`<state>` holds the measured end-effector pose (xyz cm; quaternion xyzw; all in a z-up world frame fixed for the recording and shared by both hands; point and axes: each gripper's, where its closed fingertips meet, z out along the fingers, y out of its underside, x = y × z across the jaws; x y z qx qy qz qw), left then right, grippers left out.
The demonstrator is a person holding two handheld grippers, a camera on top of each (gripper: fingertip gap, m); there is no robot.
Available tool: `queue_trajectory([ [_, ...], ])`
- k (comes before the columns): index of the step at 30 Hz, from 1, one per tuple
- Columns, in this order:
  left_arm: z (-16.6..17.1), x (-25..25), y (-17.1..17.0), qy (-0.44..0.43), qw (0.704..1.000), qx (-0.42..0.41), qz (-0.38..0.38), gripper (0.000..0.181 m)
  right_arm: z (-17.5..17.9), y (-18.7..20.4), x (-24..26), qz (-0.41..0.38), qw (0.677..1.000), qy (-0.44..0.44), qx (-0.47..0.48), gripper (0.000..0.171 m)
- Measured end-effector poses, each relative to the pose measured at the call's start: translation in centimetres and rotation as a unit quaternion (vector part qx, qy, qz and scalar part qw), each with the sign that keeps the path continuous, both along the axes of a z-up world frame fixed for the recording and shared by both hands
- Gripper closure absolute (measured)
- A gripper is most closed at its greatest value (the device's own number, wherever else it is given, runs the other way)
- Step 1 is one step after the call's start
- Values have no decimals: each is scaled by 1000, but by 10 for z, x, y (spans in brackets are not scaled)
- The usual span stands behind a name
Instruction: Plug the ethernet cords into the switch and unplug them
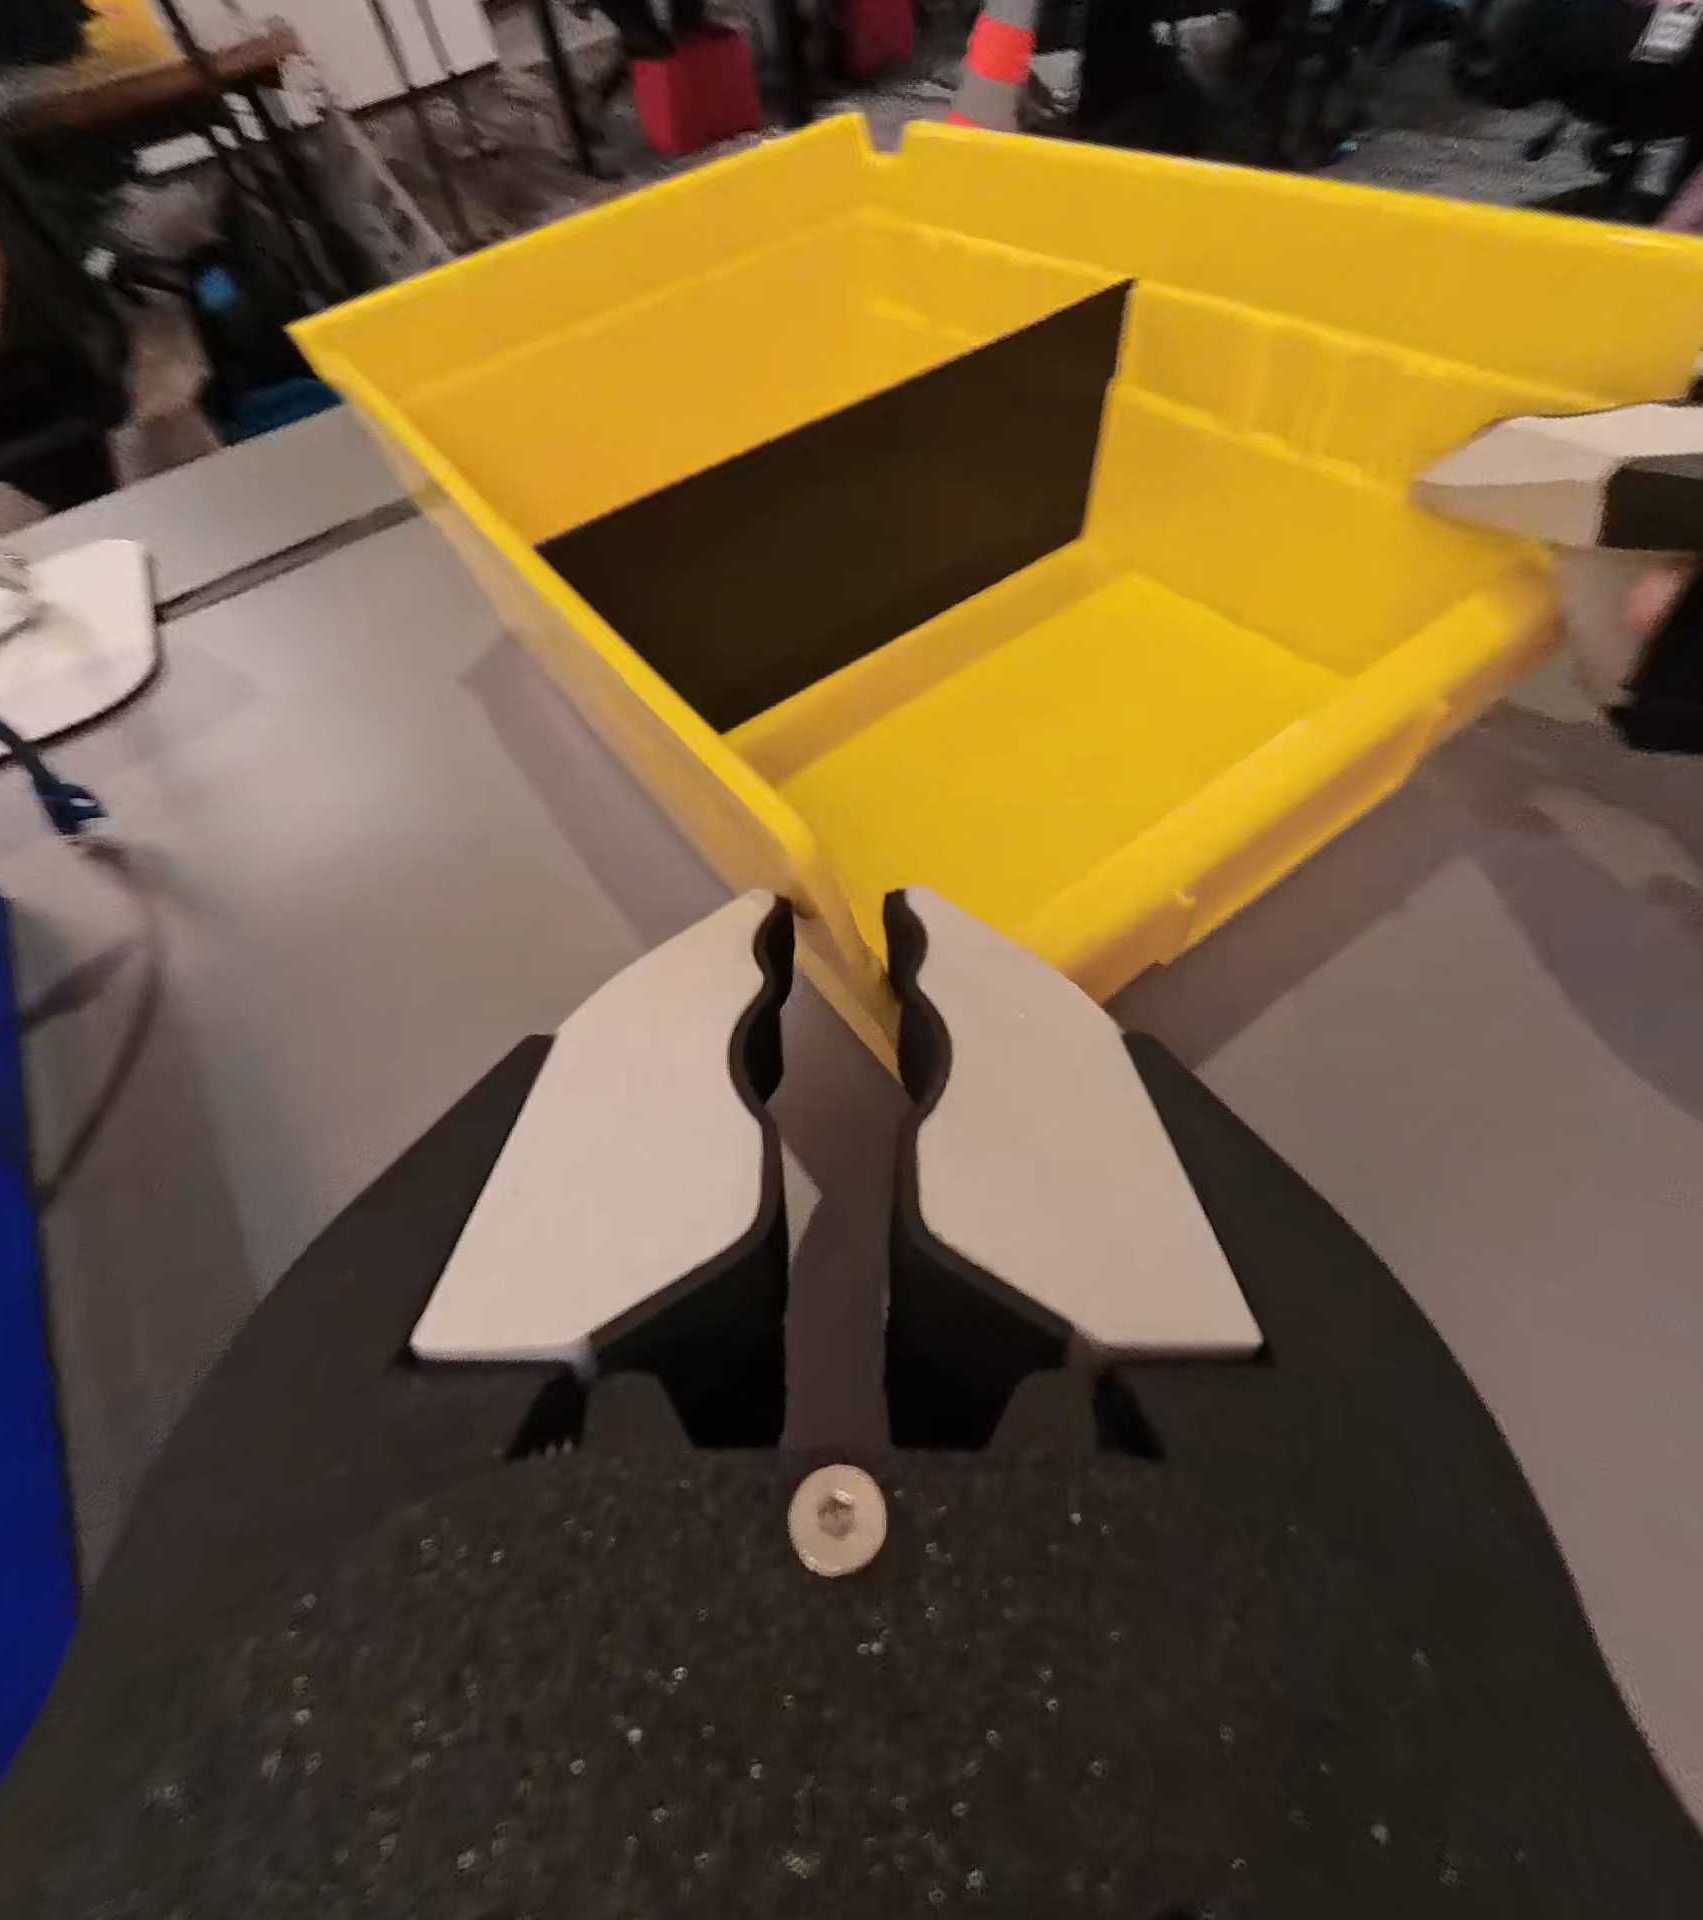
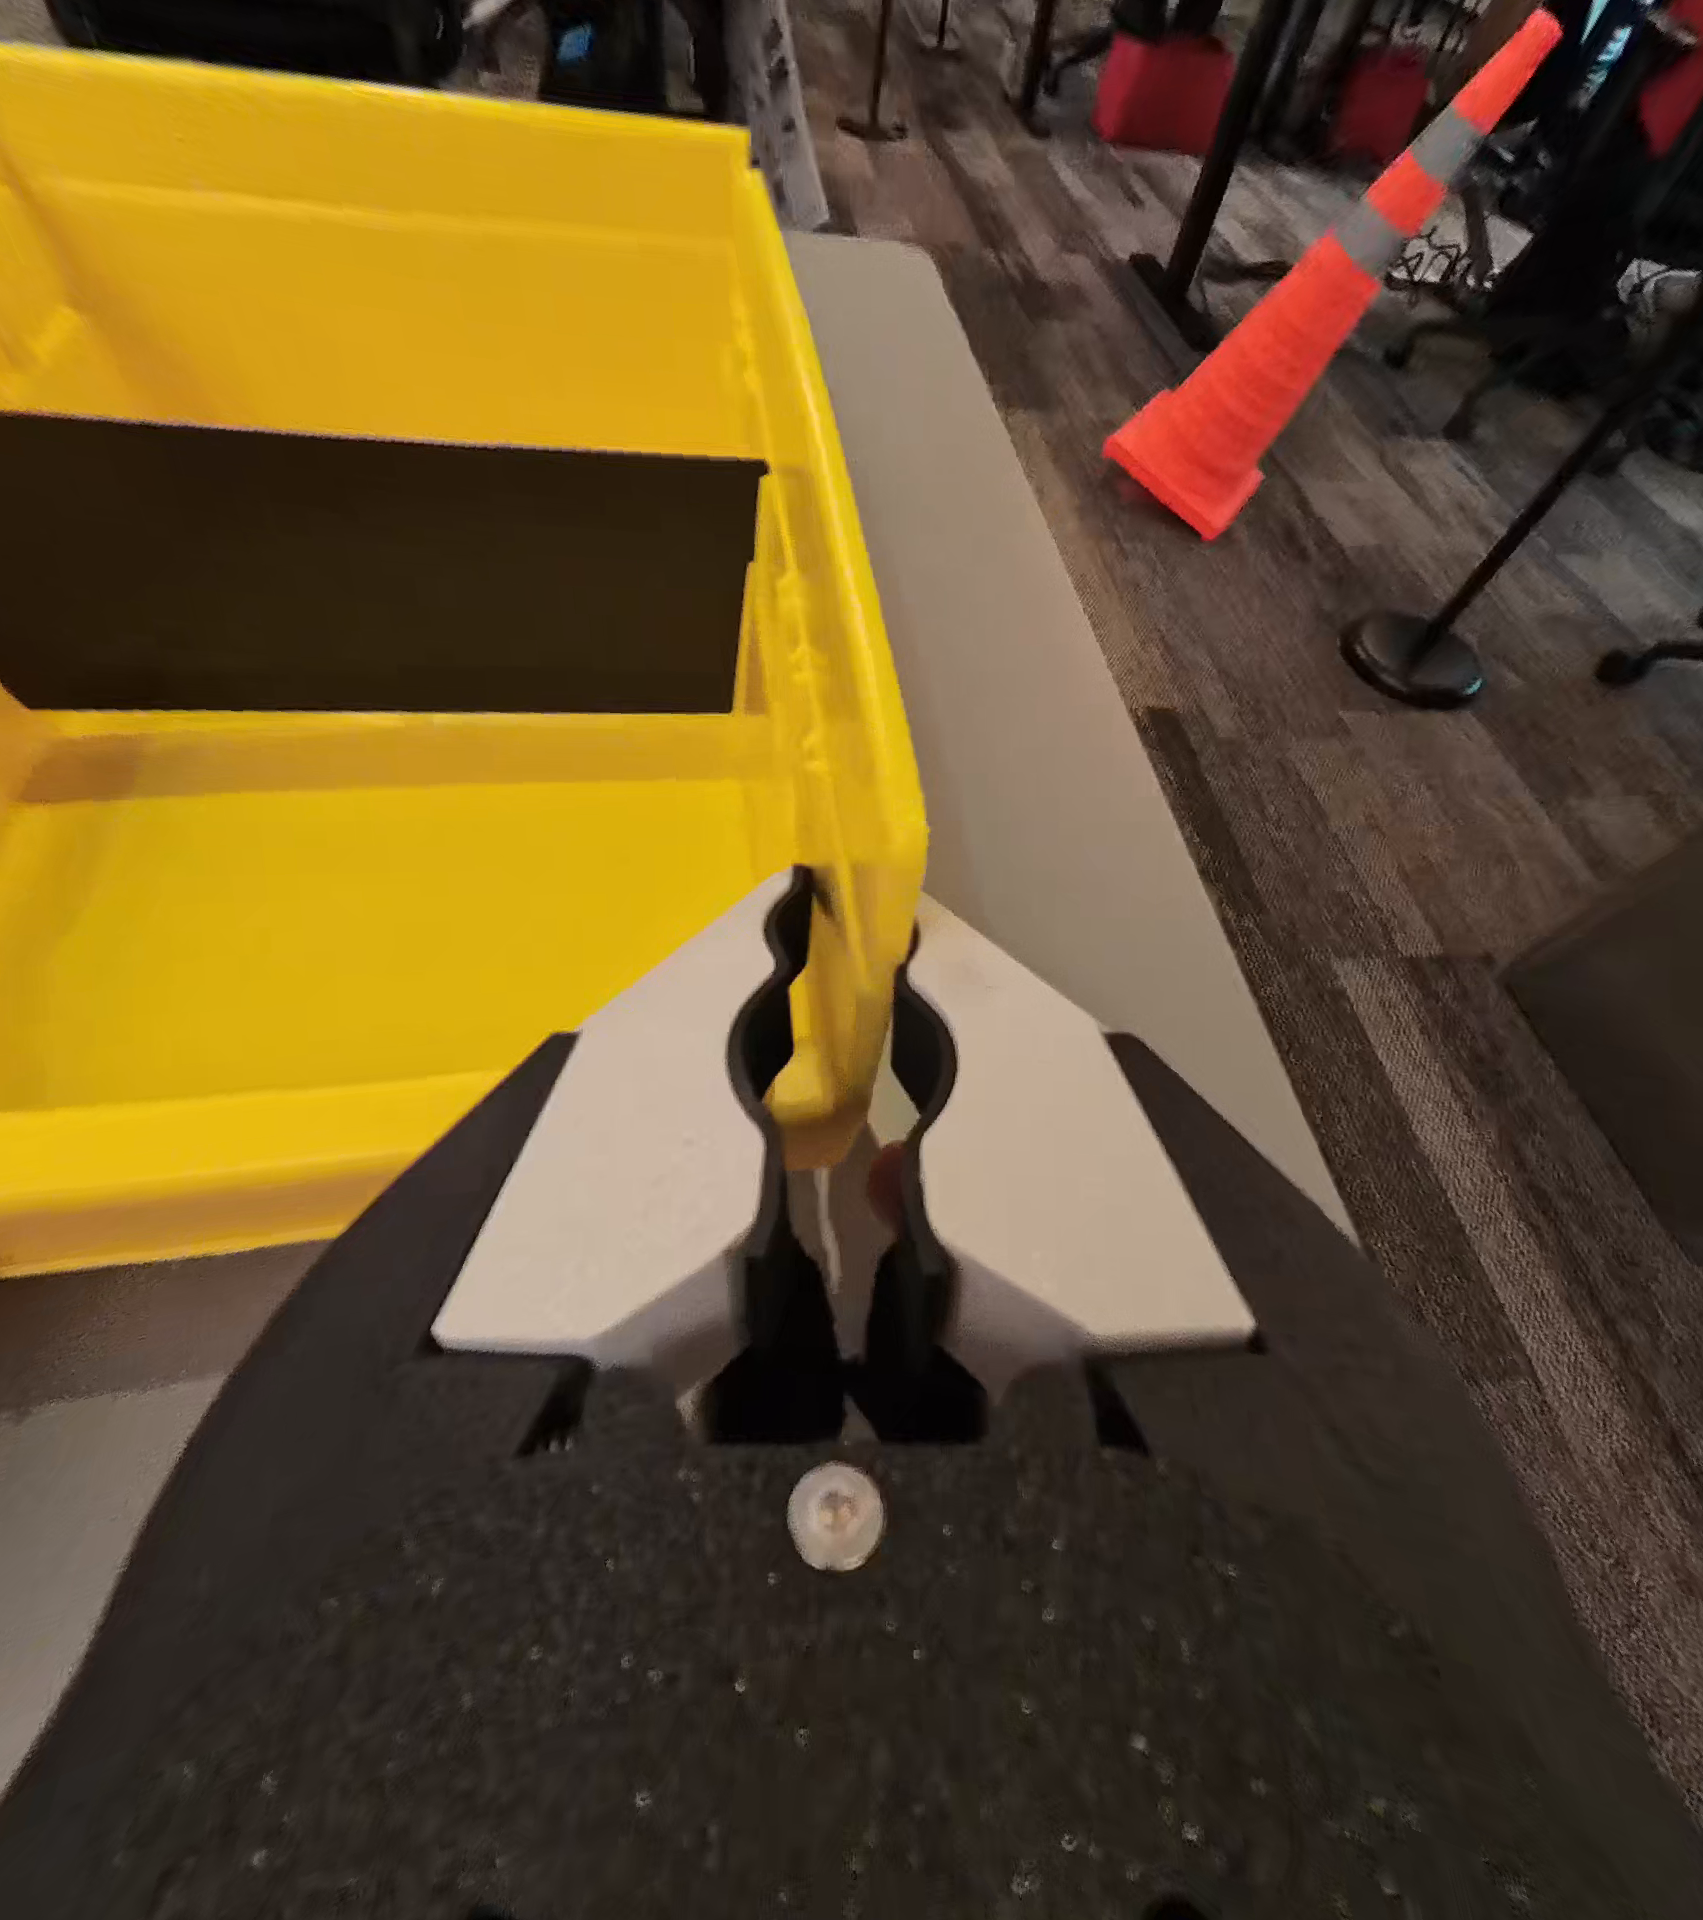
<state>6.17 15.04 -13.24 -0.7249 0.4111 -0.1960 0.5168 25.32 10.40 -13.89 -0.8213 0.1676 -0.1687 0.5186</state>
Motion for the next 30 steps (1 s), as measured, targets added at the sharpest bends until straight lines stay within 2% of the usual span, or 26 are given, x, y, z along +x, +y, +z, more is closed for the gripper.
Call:
queue_trajectory([
  [4,24,-10,-24,-47,996,-46,-68,163,-1,-1,4,-4,1000,24,12,159],
  [8,60,-72,-32,-83,989,-63,-101,158,3,-4,5,-17,1000,5,5,157],
  [10,73,-125,-14,-87,993,-42,-69,153,15,-8,3,-23,1000,-17,9,150],
  [11,76,-155,2,-85,995,-29,-41,151,25,-11,3,-35,999,-31,12,141],
  [13,80,-222,40,-74,996,10,40,147,59,-15,-8,-54,994,-88,32,137],
  [15,75,-290,77,-52,988,54,134,143,92,-1,-51,-11,991,-107,78,137],
  [17,57,-341,101,-28,977,60,203,135,107,29,-129,101,987,-60,111,135],
  [19,33,-366,114,-25,973,24,229,134,105,56,-222,221,967,16,128,127],
  [21,15,-370,121,-38,973,-31,226,136,88,73,-302,295,944,79,128,123],
  [24,6,-367,132,-34,977,-31,210,143,39,90,-366,303,944,100,87,122],
  [26,5,-360,132,-34,980,-35,193,161,20,100,-382,278,952,105,72,123],
  [27,4,-356,130,-32,982,-41,183,173,14,108,-379,249,961,98,64,129],
  [29,3,-355,129,-26,981,-45,188,175,6,120,-365,184,978,81,48,151],
  [30,3,-355,129,-22,981,-48,189,175,4,125,-366,180,979,84,45,159],
])
